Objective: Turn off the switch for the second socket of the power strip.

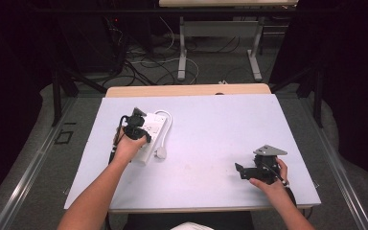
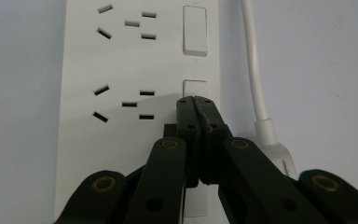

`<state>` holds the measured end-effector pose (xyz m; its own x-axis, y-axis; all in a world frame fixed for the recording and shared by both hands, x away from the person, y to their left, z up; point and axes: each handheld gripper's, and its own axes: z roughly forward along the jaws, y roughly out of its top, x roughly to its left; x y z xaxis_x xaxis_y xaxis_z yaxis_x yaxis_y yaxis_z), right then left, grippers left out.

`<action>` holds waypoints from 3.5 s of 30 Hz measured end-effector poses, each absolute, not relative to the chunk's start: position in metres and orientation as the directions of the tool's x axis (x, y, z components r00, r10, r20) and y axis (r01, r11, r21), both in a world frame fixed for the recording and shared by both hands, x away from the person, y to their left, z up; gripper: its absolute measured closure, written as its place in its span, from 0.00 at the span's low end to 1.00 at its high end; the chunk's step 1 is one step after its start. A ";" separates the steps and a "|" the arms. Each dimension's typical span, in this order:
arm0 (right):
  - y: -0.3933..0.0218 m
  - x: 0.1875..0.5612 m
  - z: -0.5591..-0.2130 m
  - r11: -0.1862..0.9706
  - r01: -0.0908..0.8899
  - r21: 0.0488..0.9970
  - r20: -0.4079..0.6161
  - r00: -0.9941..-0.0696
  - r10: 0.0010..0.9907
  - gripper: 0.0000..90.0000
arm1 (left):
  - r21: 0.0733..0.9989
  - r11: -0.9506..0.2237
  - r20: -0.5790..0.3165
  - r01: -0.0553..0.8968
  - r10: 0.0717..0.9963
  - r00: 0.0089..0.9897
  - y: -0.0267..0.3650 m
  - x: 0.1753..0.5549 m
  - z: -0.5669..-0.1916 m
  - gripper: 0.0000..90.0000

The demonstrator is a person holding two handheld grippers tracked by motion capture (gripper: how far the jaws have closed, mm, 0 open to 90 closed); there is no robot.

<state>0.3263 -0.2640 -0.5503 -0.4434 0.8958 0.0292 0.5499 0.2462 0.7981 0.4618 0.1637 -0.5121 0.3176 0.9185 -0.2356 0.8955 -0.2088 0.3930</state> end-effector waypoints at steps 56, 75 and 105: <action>-0.266 0.325 -0.551 0.235 0.556 0.797 0.036 -0.433 0.901 0.04 | 0.629 -0.213 -0.161 0.747 0.905 0.394 0.168 0.461 -0.501 0.70; -0.266 0.325 -0.551 0.236 0.556 0.797 0.034 -0.431 0.902 0.04 | 0.754 -0.163 -0.132 0.636 0.911 0.390 0.177 0.459 -0.495 0.49; -0.265 0.325 -0.550 0.238 0.553 0.799 0.033 -0.435 0.900 0.04 | 0.791 -0.197 -0.130 0.580 0.871 0.474 0.178 0.427 -0.467 0.33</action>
<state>0.3247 -0.2655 -0.5502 -0.4353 0.8997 0.0332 0.5529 0.2381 0.7985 0.4274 0.1777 -0.4672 0.4741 0.8708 -0.1302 0.5796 -0.1974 0.7906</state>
